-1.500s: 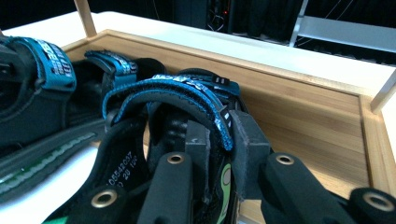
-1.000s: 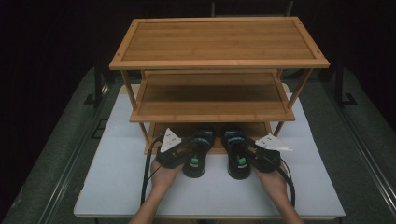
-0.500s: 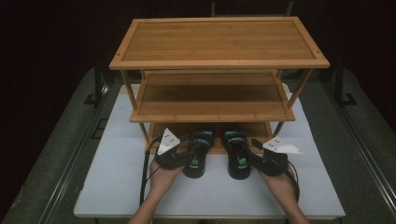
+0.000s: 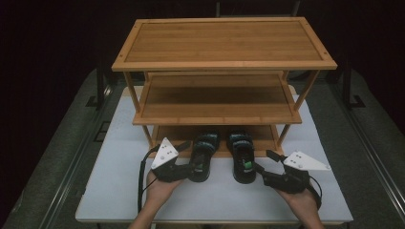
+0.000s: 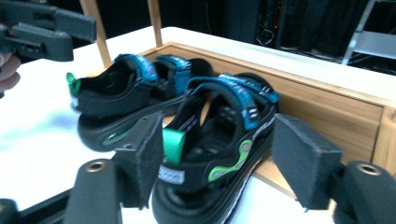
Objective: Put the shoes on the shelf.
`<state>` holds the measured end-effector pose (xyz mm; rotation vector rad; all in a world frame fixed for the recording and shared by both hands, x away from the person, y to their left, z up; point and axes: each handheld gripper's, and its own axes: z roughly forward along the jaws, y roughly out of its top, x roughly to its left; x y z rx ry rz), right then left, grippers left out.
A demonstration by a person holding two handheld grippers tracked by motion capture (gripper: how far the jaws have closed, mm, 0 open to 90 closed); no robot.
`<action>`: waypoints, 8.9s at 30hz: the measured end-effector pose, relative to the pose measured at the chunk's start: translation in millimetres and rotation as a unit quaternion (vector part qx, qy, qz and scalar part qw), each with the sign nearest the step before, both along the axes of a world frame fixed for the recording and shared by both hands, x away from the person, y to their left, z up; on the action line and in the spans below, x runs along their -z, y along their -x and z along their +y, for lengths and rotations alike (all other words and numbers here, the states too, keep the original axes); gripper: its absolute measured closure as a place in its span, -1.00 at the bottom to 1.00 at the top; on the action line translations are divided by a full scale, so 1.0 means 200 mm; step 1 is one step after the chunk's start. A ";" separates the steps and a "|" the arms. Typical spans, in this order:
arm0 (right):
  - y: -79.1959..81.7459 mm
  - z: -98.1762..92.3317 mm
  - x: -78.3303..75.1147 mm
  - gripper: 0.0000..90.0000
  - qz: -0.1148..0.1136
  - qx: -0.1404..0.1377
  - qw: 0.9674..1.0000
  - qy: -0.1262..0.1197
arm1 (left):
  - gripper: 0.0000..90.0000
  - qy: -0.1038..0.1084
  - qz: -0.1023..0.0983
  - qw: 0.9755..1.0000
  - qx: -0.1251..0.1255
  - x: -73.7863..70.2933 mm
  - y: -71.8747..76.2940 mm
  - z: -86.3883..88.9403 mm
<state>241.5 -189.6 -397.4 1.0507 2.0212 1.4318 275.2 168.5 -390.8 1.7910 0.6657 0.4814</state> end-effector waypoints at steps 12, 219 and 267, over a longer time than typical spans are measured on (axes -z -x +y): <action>0.07 0.03 0.09 -0.44 0.029 -0.033 0.998 0.049 | -0.58 -0.022 0.016 0.999 0.021 0.09 0.09 0.07; -0.20 0.14 0.20 0.15 0.097 0.001 0.993 0.070 | 0.11 -0.076 0.114 0.991 0.000 0.17 -0.12 -0.12; -0.07 -0.09 0.24 -0.17 0.108 0.003 0.992 0.058 | -0.17 -0.083 0.122 0.989 -0.007 0.19 0.01 0.10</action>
